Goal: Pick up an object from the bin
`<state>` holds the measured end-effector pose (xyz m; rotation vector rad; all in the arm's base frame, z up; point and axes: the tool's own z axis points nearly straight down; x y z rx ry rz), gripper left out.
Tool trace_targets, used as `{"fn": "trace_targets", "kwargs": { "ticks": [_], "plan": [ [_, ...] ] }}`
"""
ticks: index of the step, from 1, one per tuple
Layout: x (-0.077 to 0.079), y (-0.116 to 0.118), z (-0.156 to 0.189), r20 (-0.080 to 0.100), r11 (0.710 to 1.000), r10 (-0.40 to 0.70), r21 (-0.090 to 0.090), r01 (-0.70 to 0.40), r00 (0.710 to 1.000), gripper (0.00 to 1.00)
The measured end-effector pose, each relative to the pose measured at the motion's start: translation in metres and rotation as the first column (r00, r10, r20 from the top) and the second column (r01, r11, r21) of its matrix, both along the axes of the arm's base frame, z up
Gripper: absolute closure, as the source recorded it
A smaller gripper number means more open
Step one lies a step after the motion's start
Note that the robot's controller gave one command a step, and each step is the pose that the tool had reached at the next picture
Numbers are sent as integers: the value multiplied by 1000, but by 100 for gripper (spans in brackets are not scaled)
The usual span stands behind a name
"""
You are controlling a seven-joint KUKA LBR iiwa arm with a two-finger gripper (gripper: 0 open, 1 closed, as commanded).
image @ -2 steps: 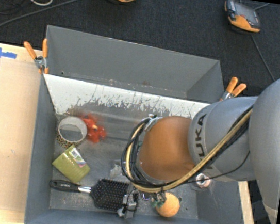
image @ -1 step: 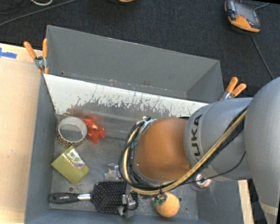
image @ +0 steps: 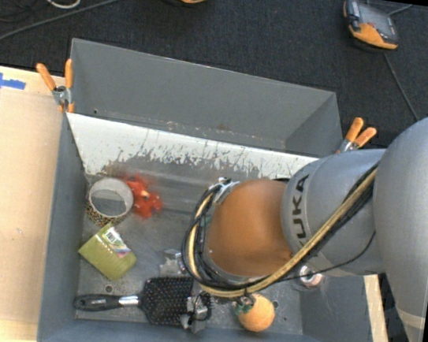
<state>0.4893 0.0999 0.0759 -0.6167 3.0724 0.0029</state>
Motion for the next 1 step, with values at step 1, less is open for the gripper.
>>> {"fn": "trace_targets", "kwargs": {
  "ticks": [1],
  "plan": [
    [4,-4,94,-2,1000,6,0,-6,1000,100]
  ]
}}
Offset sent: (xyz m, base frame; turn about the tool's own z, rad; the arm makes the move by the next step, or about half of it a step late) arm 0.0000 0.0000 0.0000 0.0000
